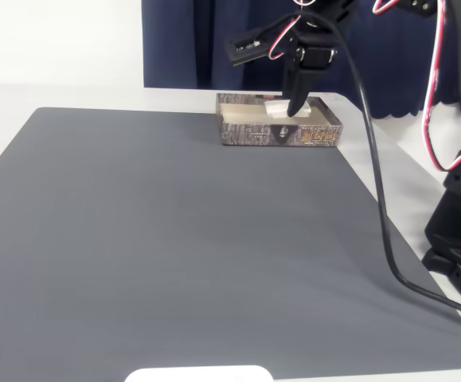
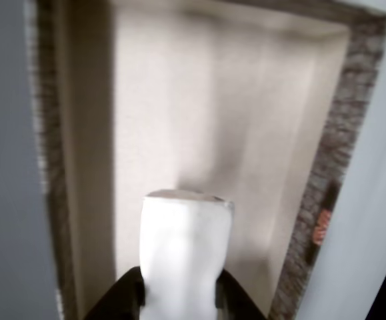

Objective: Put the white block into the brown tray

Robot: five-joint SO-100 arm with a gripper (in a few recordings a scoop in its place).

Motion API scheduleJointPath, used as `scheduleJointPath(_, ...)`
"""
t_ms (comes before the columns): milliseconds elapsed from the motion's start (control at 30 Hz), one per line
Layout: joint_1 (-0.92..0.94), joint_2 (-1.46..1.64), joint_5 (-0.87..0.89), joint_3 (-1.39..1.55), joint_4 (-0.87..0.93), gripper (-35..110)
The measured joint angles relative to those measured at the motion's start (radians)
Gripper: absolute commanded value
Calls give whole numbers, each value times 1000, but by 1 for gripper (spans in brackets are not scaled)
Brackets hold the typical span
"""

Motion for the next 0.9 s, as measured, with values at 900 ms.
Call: scheduleJointPath(900,-21,-163,69,-110,-75,11)
